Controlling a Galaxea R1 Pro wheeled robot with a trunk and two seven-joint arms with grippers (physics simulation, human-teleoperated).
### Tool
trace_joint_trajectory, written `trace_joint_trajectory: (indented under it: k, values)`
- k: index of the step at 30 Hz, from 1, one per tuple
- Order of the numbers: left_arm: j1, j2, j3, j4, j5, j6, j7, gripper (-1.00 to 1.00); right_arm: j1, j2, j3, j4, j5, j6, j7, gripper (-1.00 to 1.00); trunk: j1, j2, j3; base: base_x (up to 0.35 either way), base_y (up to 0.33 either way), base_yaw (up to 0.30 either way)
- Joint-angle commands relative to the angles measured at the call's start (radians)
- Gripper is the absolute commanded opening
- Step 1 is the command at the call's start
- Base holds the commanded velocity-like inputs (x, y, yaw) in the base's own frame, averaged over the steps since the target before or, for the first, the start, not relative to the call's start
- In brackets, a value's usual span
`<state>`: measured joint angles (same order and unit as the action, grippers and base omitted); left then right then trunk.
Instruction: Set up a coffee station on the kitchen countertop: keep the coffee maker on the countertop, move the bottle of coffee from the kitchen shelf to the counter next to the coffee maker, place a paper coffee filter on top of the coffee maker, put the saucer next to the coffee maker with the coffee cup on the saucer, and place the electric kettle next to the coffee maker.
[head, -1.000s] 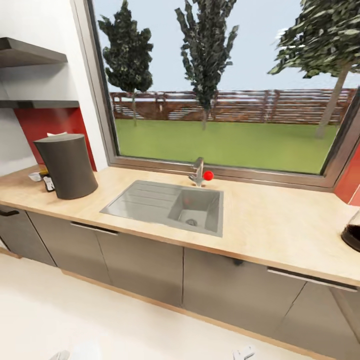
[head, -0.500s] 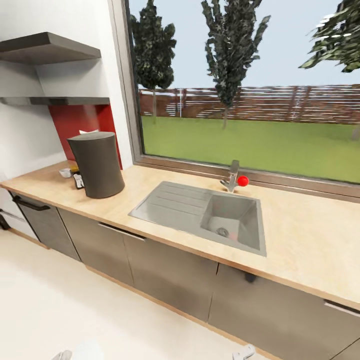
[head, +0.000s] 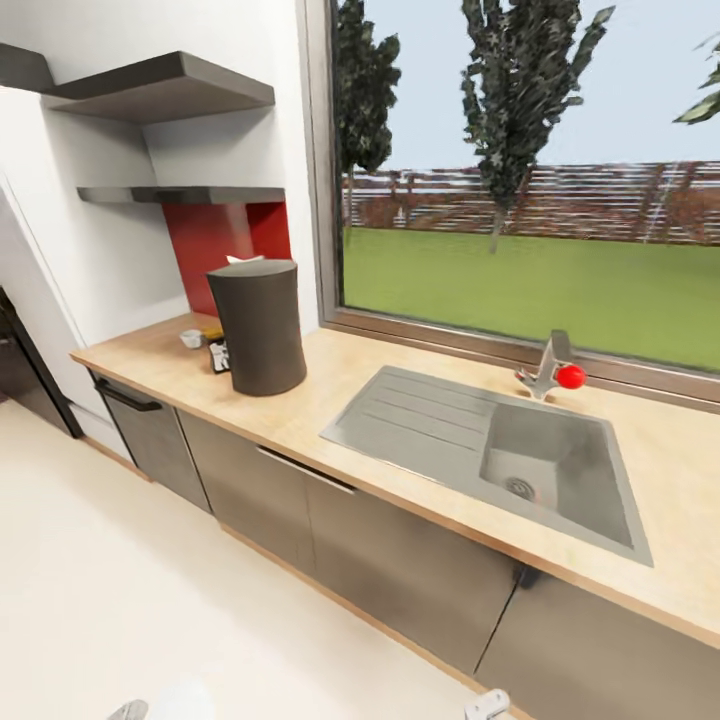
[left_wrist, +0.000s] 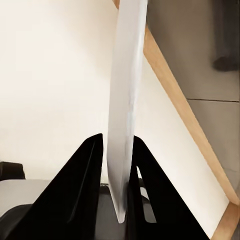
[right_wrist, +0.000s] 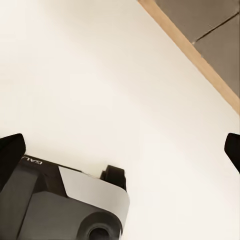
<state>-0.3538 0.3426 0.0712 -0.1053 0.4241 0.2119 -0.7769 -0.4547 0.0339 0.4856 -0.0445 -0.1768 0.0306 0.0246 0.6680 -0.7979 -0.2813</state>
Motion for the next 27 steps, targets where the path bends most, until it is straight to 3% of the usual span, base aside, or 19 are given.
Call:
trace_joint_trajectory:
  k: [1, 15, 27]
  values:
    - [0.000, 0.000, 0.007, -0.001, -0.004, 0.006, 0.003, -1.00, -0.001, 0.000, 0.008, 0.000, -0.010, 0.003, 0.001, 1.00, 0.000, -0.001, -0.002, 0.146, 0.299, 0.221]
    - [0.000, 0.001, 0.007, -0.001, -0.004, 0.006, 0.002, -1.00, -0.001, 0.000, 0.008, 0.003, -0.010, 0.003, 0.001, 1.00, 0.000, -0.001, -0.017, 0.056, 0.302, 0.221]
    - [-0.001, 0.001, 0.007, -0.001, -0.004, 0.006, 0.000, -1.00, -0.001, 0.000, 0.008, 0.003, -0.010, 0.003, 0.001, 1.00, 0.000, -0.001, -0.030, 0.180, 0.295, 0.220]
